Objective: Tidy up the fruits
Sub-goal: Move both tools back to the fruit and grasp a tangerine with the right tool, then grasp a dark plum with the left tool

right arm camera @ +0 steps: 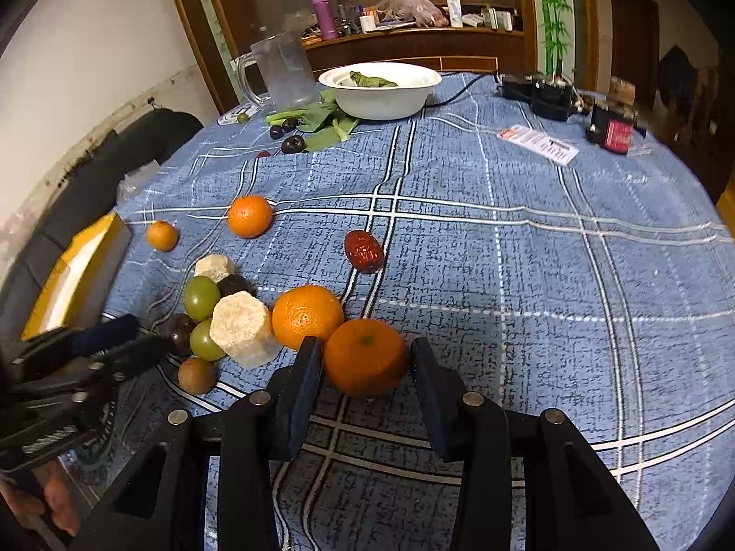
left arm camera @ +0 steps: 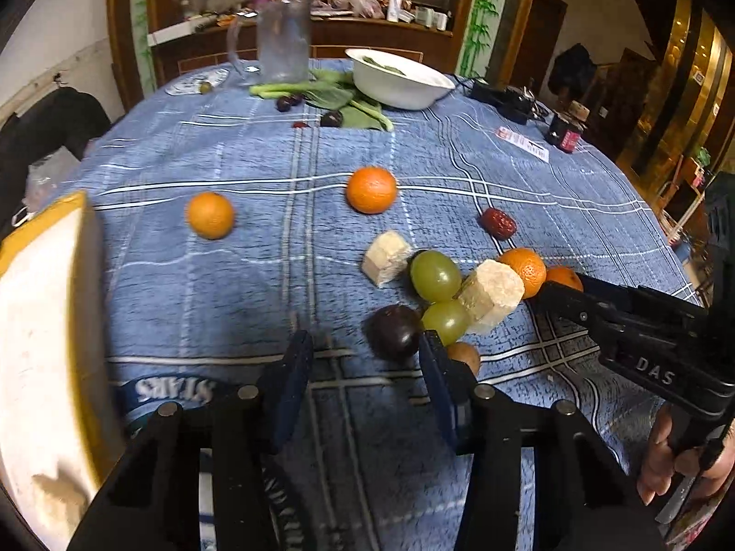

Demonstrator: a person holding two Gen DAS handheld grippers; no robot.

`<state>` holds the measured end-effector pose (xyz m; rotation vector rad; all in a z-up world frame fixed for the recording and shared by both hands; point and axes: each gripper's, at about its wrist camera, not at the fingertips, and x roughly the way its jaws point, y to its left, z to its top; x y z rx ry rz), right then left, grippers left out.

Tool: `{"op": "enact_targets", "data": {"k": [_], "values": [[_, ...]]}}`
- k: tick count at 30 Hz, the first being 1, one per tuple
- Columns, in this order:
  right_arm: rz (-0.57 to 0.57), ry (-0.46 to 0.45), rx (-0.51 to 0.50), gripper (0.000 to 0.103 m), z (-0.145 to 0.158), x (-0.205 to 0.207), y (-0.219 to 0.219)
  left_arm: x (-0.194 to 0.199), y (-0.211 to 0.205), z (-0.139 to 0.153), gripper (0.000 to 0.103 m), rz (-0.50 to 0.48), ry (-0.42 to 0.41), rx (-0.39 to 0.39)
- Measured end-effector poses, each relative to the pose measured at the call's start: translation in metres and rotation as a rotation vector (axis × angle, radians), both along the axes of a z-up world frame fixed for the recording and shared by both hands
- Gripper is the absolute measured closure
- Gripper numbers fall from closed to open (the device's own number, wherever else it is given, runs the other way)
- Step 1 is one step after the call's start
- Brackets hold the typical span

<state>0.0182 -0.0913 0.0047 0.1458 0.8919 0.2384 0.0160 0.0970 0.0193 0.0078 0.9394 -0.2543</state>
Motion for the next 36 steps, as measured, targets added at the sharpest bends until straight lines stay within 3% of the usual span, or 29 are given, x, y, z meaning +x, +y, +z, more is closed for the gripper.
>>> {"op": "enact_targets", "data": {"k": [5,10,15,18,23,25,29,36], "values": [[0.005,0.01,0.043,0.06,-0.002,0.001,-0.004,0.01,-0.003,-0.005,0.058,-0.018,-0.007,-0.018],[0.009,0.01,0.051,0.06,-0.002,0.001,-0.005,0.011,0.002,-0.006,0.072,-0.057,0.01,-0.091],[0.012,0.008,0.05,0.06,-0.003,0.0,-0.004,0.01,-0.003,-0.005,0.072,-0.059,-0.018,-0.055],[0.014,0.005,0.055,0.06,-0.003,0.0,-0.003,0.013,-0.004,-0.006,0.067,-0.053,-0.025,-0.048],[0.014,0.004,0.056,0.06,-0.003,0.0,-0.003,0.02,0.012,-0.011,0.065,-0.046,0.013,-0.158],[0.018,0.005,0.067,0.064,-0.003,0.0,-0.003,0.018,0.013,-0.009,0.078,-0.058,0.022,-0.188],[0.014,0.004,0.067,0.065,-0.003,0.0,-0.004,0.002,0.0,-0.004,0.078,-0.066,-0.026,-0.055],[0.013,0.006,0.067,0.065,-0.003,0.0,-0.005,0.004,-0.007,-0.01,0.072,-0.075,-0.007,-0.008]]}}
